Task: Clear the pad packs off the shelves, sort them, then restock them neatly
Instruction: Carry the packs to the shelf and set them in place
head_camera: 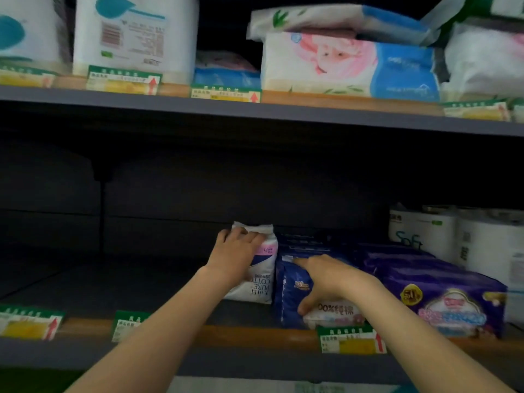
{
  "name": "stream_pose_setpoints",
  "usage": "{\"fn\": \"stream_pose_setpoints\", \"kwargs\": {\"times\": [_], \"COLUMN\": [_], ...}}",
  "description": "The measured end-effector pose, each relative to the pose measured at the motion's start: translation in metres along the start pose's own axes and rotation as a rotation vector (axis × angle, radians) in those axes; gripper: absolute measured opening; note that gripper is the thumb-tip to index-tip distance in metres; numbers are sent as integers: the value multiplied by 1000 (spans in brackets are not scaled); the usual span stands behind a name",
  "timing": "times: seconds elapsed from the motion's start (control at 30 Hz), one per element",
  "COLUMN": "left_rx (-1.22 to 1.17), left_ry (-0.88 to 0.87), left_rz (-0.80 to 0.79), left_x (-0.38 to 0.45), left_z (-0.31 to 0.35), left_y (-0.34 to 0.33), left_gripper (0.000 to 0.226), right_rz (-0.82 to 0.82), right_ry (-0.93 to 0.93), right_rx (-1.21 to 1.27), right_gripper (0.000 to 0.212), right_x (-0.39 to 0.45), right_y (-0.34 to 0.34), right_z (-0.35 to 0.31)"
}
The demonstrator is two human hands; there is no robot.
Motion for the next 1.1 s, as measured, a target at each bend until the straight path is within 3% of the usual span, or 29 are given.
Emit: {"fn": "stream_pose_setpoints", "kwargs": {"times": [0.43,0.67,0.73,0.9,1.0,1.1], "left_rx": [111,166,116,-220,-407,-507], "left_ry": [177,223,214,167,117,74], "left_rz": [-64,-88,26,693,750,634], "left_x": [68,63,45,-67,-155,-226], "left_z": [0,0,2,16,41,70], "left_y": [-40,-33,-19,26,16,-27], "left_gripper": [82,89,84,46,36,29], "right_rz": [-1,41,42,74,170,474], "right_ry": [-12,-9,-15,-8,31,238], "right_rx": [12,-23,4,3,-51,-65], "right_gripper": [103,103,104,96,84,63], "right_x": [7,18,19,11,-4,-43], "right_y": [-4,-10,-10,-9,-8,-4], "right_z": [5,8,8,2,-8,-35]}}
Point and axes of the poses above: each hand's wrist, its own x-axis towards the middle knuckle, its own y-axis out of the back of the hand, z = x × y, the point moved 7 cm from there along x, towards the middle knuckle, and after that the axes turned 9 degrees about x, right-handed, at the moved point
